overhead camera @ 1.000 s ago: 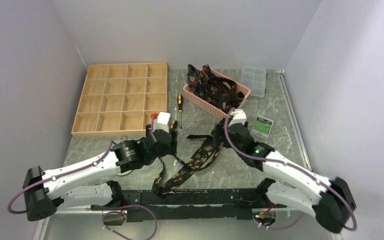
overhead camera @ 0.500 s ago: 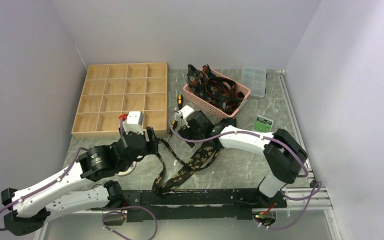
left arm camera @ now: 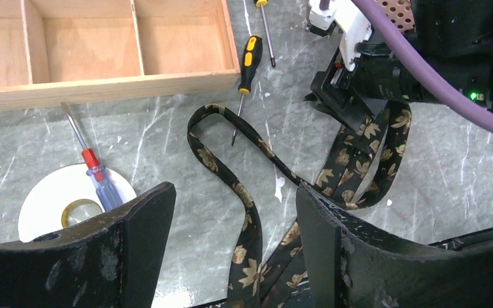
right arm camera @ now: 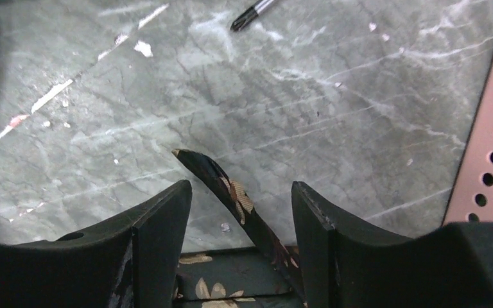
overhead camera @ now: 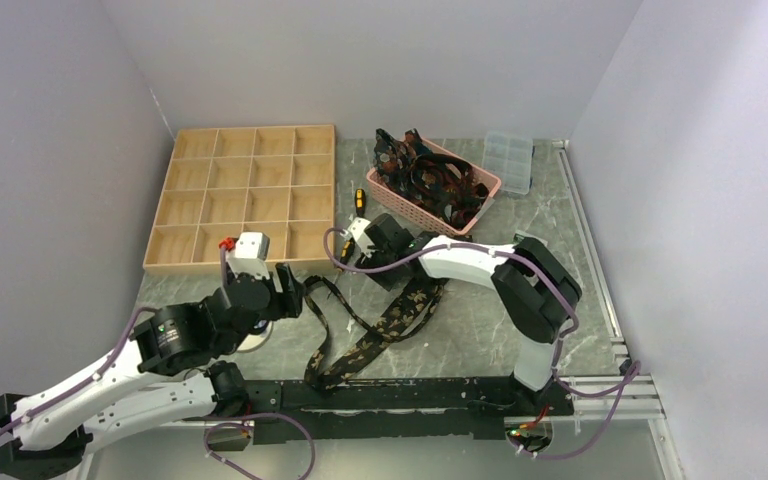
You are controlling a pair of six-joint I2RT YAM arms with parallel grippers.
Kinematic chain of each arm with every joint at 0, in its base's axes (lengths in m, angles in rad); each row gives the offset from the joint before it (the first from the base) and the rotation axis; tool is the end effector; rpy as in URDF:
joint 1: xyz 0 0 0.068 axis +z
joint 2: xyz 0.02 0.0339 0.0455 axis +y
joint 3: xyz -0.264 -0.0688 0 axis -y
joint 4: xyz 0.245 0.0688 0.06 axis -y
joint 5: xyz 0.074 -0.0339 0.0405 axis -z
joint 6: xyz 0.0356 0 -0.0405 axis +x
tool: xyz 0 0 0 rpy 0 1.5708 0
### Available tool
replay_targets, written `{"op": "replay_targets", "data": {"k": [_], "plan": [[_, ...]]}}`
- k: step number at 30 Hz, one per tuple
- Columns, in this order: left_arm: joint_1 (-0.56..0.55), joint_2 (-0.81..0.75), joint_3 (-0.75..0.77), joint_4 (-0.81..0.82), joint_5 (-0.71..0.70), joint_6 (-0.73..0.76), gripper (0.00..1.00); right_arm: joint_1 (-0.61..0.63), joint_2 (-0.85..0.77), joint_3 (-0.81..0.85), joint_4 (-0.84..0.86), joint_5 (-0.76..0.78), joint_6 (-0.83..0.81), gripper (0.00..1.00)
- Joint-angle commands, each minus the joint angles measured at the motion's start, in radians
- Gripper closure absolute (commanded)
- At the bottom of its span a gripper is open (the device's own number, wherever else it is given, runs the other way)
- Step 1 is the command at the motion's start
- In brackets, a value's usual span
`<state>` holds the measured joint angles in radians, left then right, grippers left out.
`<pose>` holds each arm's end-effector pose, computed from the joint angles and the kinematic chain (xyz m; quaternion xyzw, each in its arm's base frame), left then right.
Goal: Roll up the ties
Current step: Flatten out the tie at the center of the board.
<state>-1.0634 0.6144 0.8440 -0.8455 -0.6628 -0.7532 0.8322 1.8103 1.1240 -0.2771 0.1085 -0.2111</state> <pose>0.0738 -0.0877 0.3209 -0.0180 0.8529 -0.1648 0.4951 0.2537 0.2729 0.1713 -0.4607 0.8342 0.0420 0.3001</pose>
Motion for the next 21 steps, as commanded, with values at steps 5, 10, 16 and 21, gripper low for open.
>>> {"op": "replay_targets", "data": {"k": [5,10,16,21], "plan": [[0.003,-0.031,-0.020,-0.003,0.015,-0.016,0.26,-0.021,0.018,0.039,-0.032,-0.053,-0.022,0.77],[0.002,-0.028,-0.015,0.061,0.013,0.033,0.26,-0.032,-0.214,-0.052,0.115,-0.003,0.190,1.00],[0.003,-0.025,-0.095,0.434,0.198,0.285,0.13,-0.135,-0.662,-0.309,0.359,-0.160,0.625,1.00],[0.043,0.143,-0.105,0.725,0.480,0.359,0.09,-0.248,-0.872,-0.499,0.532,-0.307,0.937,1.00]]}}
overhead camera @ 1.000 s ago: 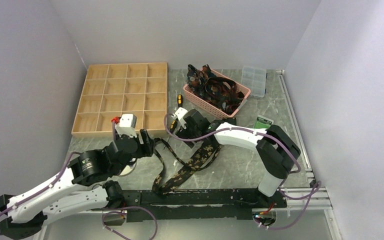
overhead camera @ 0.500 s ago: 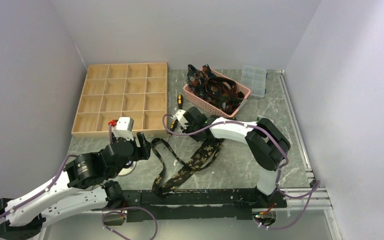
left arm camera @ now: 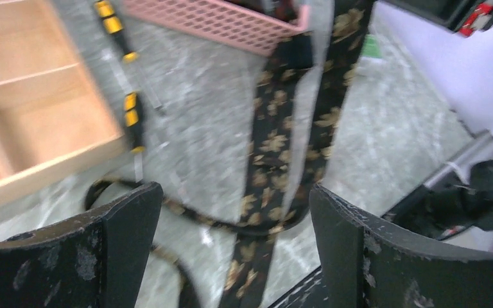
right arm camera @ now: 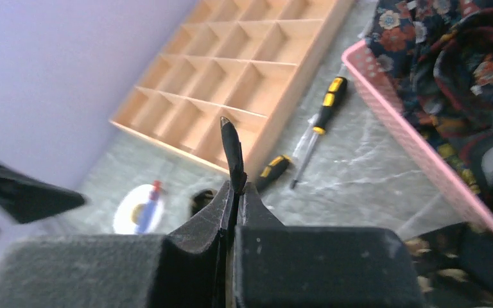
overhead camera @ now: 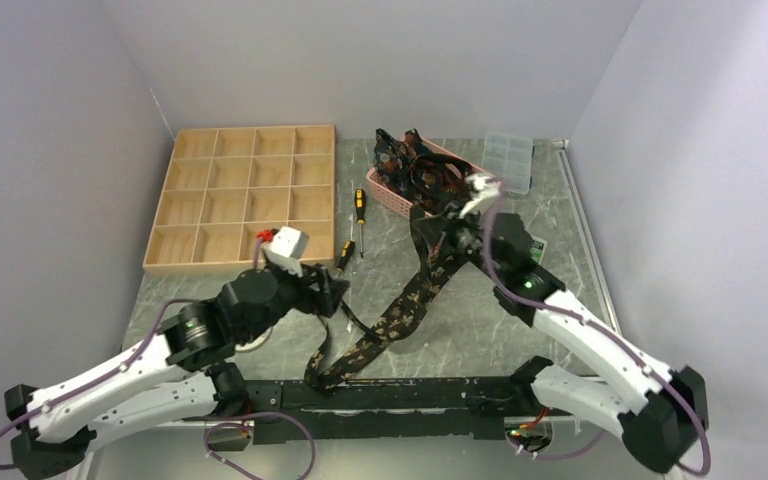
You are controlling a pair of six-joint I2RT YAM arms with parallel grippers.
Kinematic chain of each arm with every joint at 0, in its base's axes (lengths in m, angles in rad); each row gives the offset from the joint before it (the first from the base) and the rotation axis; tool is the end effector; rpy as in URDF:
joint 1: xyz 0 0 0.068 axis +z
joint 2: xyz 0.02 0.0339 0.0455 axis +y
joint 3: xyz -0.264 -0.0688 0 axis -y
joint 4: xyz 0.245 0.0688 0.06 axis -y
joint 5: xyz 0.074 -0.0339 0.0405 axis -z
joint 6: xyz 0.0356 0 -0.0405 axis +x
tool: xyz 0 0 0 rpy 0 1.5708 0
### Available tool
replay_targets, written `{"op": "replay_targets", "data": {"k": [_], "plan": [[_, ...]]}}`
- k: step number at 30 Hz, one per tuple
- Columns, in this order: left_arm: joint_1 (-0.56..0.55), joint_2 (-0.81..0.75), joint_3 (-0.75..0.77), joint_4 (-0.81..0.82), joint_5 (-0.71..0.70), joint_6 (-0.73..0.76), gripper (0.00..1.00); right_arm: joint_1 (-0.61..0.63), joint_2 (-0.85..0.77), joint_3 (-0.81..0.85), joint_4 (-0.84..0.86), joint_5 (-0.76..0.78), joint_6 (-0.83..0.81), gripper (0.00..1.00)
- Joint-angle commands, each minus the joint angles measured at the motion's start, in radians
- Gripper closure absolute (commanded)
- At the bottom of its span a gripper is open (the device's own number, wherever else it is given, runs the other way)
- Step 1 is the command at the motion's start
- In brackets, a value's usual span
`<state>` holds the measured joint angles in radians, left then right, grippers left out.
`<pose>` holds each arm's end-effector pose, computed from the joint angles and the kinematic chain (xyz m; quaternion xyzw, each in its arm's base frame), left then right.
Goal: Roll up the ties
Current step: Flatten out the tie at the center of the board.
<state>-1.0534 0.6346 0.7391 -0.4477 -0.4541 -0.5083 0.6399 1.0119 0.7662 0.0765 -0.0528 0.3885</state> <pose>0.0851 -0.1180 0.3196 0.0895 0.8020 -0.2643 0.5281 0.1916 0.1450 0.3175 -0.1127 0.7559 0.3346 0.5513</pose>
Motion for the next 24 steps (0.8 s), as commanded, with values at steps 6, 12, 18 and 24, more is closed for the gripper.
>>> {"op": "replay_targets", "data": {"k": [6,12,18,24], "plan": [[0.197,0.285,-0.056,0.667,0.659,0.045,0.10,-0.119,-0.161,-0.387,0.550,-0.271,0.701,1.00],[0.279,0.423,-0.111,0.950,0.854,-0.011,0.13,-0.120,-0.154,-0.479,0.771,-0.316,0.856,1.00],[0.291,0.543,-0.123,1.111,0.958,-0.059,0.18,-0.120,-0.161,-0.527,0.880,-0.276,0.946,1.00],[0.291,0.616,-0.113,1.195,0.991,-0.095,0.24,-0.117,-0.111,-0.577,1.019,-0.241,1.039,1.00]]}}
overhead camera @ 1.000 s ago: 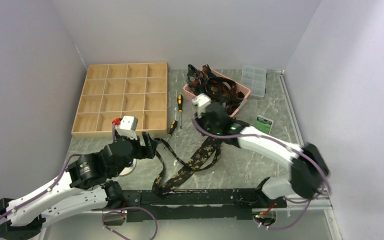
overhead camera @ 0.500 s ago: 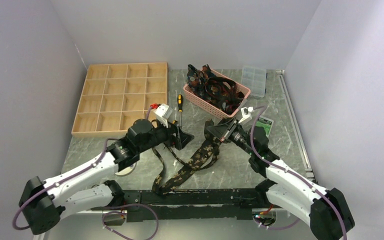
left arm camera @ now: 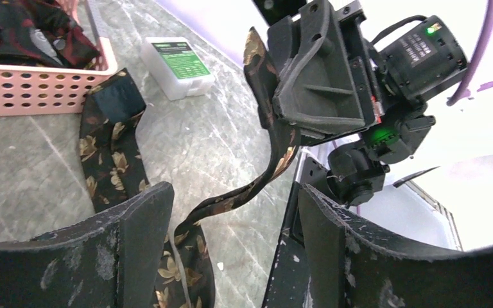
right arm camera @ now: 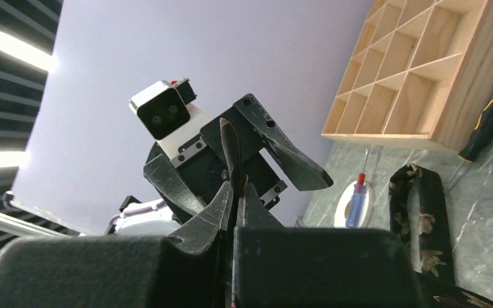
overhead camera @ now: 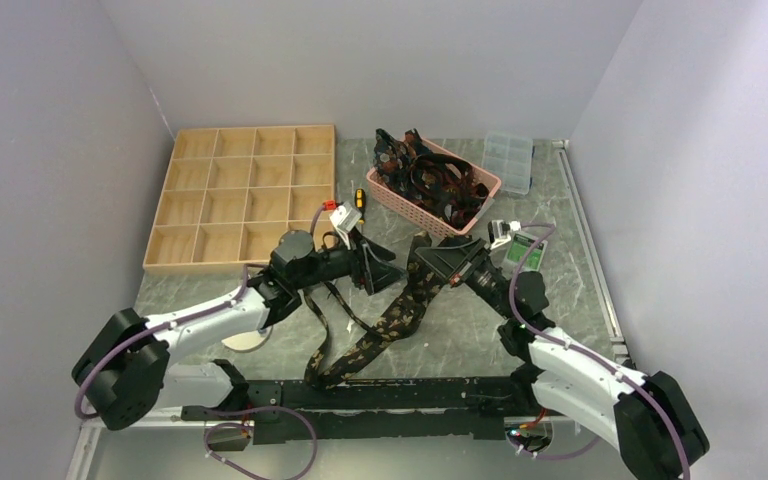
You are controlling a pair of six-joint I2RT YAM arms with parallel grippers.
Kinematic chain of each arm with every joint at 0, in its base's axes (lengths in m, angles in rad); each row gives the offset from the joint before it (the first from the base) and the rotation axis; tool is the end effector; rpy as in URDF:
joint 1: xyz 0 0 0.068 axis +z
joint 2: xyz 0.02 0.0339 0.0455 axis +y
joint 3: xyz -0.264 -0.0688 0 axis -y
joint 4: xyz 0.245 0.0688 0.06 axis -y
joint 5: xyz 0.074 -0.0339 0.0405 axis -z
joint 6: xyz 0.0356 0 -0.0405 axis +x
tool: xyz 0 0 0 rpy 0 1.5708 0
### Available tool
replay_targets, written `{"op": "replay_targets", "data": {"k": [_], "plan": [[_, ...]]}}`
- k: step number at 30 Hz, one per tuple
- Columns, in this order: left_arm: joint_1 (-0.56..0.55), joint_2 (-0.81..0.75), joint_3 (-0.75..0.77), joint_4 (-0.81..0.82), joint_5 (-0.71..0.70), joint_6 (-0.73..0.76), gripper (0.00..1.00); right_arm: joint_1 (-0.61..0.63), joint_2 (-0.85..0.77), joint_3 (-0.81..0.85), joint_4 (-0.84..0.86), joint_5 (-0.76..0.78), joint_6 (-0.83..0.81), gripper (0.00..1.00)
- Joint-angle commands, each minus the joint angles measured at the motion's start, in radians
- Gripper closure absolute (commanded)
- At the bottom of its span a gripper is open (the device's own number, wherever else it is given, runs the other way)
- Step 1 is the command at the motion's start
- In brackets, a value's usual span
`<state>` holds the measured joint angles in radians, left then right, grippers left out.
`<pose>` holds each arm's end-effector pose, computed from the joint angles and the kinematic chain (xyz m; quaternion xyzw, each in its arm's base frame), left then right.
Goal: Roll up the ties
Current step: Flatten out the tie at the center of the board.
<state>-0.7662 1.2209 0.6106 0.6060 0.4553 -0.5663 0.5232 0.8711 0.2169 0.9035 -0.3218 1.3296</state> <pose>0.1841 -0.1989 0.2698 0.2273 0.6710 -0.5506 0.4415 0.1549 0.1024 0.2406 0.1213 0.6068 0.6821 0.3896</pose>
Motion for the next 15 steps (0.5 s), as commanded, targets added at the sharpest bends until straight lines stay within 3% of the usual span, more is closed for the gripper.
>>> {"op": "replay_targets", "data": {"k": [1,6,10,15], "plan": [[0.004,0.043,0.022,0.147,0.093,-0.042,0.25,0.002,0.042,-0.032,0.218,0.030,0.110,1.00],[0.004,0.076,0.018,0.221,0.116,-0.084,0.34,0.008,0.075,-0.039,0.248,0.040,0.122,1.00],[-0.001,0.082,0.012,0.227,0.116,-0.095,0.36,0.022,0.079,-0.036,0.237,0.060,0.112,1.00],[-0.012,0.115,0.018,0.256,0.147,-0.111,0.64,0.061,0.097,-0.032,0.227,0.095,0.091,1.00]]}}
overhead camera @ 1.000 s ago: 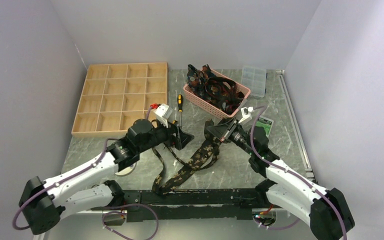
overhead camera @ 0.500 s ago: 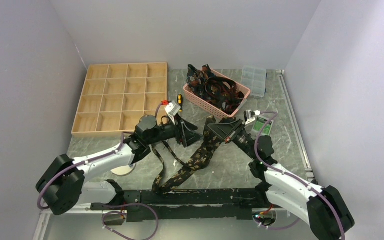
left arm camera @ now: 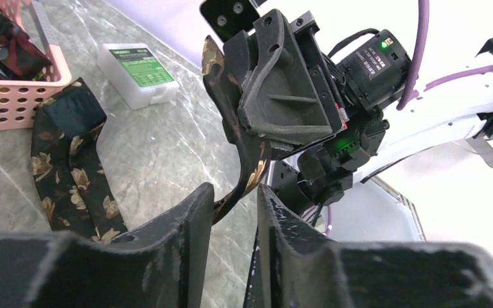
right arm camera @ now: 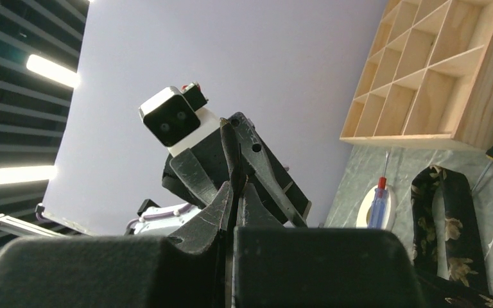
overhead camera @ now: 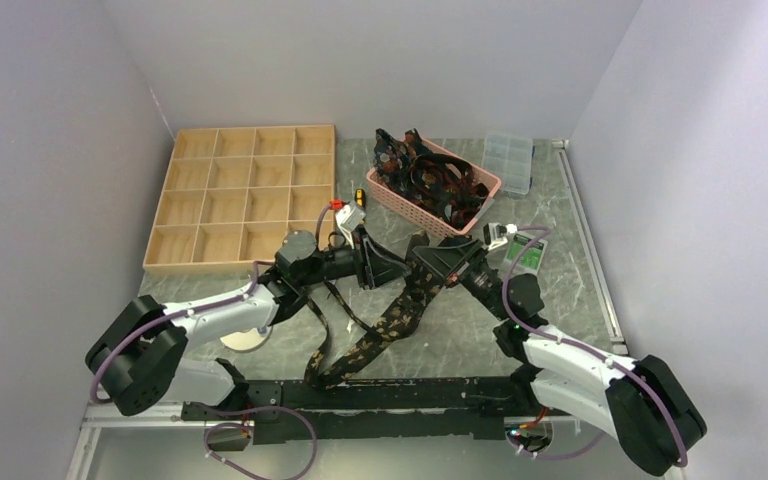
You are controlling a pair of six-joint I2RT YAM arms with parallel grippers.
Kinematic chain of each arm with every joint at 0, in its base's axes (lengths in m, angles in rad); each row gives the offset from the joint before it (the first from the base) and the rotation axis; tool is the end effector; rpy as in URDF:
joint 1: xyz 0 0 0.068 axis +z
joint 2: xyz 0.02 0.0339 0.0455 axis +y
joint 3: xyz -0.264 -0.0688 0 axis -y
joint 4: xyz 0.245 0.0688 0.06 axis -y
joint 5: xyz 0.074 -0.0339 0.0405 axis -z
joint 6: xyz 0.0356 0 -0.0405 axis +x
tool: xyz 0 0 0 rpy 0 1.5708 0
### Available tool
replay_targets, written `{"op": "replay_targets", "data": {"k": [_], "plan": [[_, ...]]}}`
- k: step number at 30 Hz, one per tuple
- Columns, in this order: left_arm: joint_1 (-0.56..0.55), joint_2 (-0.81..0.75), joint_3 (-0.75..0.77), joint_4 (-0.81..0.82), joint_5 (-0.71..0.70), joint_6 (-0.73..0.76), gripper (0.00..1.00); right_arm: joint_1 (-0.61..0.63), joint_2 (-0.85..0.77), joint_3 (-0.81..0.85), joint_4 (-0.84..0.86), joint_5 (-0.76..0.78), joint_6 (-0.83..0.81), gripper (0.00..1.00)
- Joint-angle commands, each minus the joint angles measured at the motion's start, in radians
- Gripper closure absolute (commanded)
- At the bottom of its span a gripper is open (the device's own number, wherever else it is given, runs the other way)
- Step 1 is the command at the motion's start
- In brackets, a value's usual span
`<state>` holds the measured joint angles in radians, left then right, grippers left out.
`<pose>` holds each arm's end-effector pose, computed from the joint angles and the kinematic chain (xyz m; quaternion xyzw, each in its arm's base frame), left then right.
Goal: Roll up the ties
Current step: Flatten out the tie at the center of the board.
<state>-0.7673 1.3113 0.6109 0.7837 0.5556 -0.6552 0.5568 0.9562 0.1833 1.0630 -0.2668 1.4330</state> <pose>0.1900 -0.2094 0.2653 0.2380 0.6388 -0.6026 0.4149 0.1554 0.1078 0.2321 0.1546 0.5815 0.7098 0.3662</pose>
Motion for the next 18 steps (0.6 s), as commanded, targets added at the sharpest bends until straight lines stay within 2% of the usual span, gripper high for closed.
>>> {"op": "replay_targets", "data": {"k": [1,4,6,8,11,13,15,18], "plan": [[-0.015,0.029,0.020,0.075,0.047,-0.020,0.68,0.037,0.018,0.002,0.068,0.047,-0.015,1.00],[-0.022,0.021,0.015,0.049,0.041,-0.002,0.81,0.054,0.036,-0.003,0.076,0.055,-0.028,1.00],[-0.023,-0.013,-0.001,0.017,0.020,0.010,0.95,0.057,0.029,-0.002,0.050,0.053,-0.052,1.00],[-0.021,-0.062,-0.009,-0.077,-0.010,0.032,0.97,0.056,-0.002,0.011,-0.025,0.040,-0.100,0.99],[-0.021,-0.147,0.006,-0.353,-0.074,0.097,0.97,0.055,-0.098,0.054,-0.292,0.058,-0.227,0.48],[-0.021,-0.204,0.029,-0.563,-0.132,0.132,0.97,0.051,-0.178,0.096,-0.523,0.108,-0.321,0.22],[-0.020,-0.256,0.047,-0.766,-0.159,0.145,0.97,0.042,-0.244,0.126,-0.711,0.168,-0.397,0.12],[-0.017,-0.278,0.083,-0.975,-0.123,0.135,0.97,0.034,-0.277,0.181,-0.991,0.276,-0.490,0.12]]}}
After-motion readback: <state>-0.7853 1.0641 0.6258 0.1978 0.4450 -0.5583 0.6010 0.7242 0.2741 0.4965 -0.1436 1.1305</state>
